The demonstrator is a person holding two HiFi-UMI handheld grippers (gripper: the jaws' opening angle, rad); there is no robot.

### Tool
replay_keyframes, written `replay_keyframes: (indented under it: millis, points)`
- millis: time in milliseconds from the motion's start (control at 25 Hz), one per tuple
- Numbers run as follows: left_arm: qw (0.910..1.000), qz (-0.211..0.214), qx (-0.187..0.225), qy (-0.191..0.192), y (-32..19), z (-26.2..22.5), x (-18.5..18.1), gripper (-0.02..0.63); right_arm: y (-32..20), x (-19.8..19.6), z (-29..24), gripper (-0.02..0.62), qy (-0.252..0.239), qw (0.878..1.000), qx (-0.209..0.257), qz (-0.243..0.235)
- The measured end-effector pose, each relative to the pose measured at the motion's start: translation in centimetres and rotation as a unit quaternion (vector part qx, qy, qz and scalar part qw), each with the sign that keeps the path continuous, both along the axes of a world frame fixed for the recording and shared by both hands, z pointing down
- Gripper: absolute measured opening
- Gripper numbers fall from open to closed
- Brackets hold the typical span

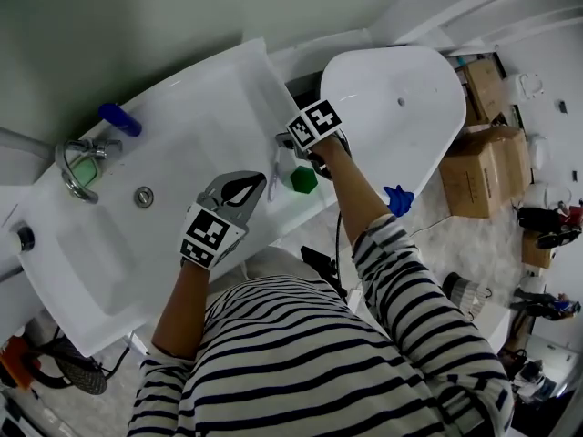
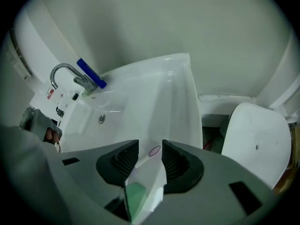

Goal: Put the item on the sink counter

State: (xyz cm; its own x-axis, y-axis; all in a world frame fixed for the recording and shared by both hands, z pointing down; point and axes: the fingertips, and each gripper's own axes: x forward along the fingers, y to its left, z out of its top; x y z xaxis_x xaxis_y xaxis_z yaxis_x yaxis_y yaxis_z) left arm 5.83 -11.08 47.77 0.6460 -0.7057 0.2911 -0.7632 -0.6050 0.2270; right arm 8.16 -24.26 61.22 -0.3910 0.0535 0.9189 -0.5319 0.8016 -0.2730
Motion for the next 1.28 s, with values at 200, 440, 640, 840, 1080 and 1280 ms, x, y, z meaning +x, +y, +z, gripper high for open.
replay_keyframes:
  millis: [200, 440, 640, 840, 1080, 1280]
  points:
    - [0.9999, -0.011, 0.000, 0.001, 0.0, 0.0, -1.0, 0.008, -0.1, 0.9, 2.6, 0.149, 0.048, 0.998, -0.037, 0.028]
    - [0.9999, -0.016, 0.002, 0.006, 0.1, -0.2, -1.8, 0.008, 0.5, 1.1, 4.3, 0.135, 0.074, 0.994, -0.057, 0.049]
    - [0.9999, -0.014, 0.001, 0.007, 0.2, -0.3, -2.1, 0.006, 0.5, 1.3, 5.0, 0.121, 0.090, 0.994, -0.050, 0.048]
    - [0.9999, -0.012, 0.002, 0.006, 0.2, -0.4, -2.2, 0.008, 0.3, 1.2, 5.1, 0.107, 0.097, 0.993, -0.045, 0.049]
    - [0.9999, -0.009, 0.001, 0.004, 0.4, -0.5, -1.9, 0.006, 0.6, 0.8, 5.0, 0.074, 0.079, 0.993, -0.055, 0.069]
    - [0.9999, -0.011, 0.001, 0.002, 0.5, -0.6, -2.2, 0.008, 0.8, -0.2, 4.4, 0.058, 0.053, 0.994, -0.059, 0.074]
